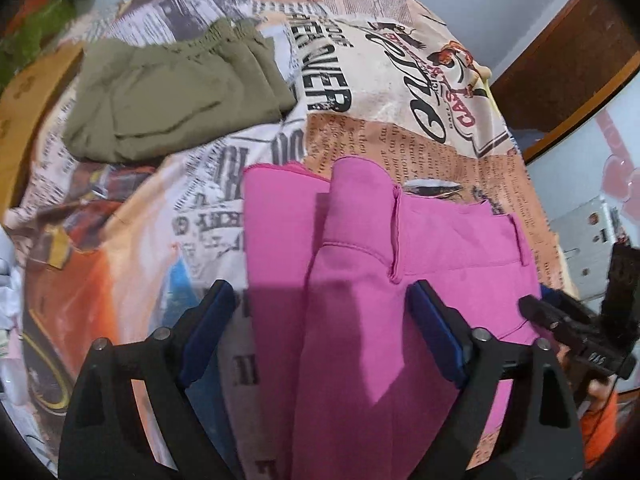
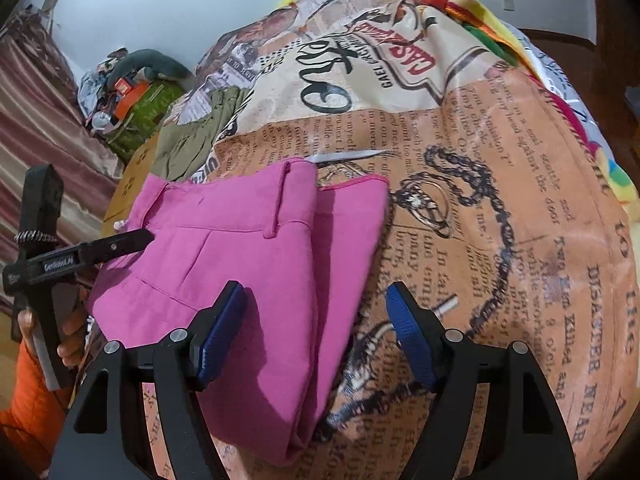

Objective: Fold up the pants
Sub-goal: 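Pinch the pink pants seam with the right tool while the left tool pinches it, then lift the pink pants with both tools and lay them onto the olive pants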

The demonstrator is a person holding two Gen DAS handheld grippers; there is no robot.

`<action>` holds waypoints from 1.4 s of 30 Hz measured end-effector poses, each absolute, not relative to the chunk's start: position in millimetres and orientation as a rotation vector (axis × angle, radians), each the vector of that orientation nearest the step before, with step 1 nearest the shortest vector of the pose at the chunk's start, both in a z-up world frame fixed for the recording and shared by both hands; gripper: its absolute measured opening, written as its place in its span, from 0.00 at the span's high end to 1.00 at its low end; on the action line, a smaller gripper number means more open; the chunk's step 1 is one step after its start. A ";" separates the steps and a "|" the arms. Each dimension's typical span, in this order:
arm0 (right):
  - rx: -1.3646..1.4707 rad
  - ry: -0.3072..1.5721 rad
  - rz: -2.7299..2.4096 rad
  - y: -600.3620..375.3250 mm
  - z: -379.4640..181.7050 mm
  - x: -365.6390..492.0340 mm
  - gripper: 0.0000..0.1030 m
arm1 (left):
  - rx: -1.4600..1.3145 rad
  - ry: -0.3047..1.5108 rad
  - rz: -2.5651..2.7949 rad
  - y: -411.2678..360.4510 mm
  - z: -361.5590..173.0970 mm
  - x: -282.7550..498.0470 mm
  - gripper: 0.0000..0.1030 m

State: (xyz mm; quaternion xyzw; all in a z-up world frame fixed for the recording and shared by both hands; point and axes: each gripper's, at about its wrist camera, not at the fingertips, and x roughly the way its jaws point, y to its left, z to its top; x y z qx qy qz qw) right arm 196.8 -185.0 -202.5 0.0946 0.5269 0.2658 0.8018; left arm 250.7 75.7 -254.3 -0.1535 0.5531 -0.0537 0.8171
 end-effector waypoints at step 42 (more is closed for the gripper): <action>-0.011 0.767 0.740 -67.4 -79.8 236.4 0.88 | -0.142 0.818 0.040 129.5 -112.6 235.7 0.72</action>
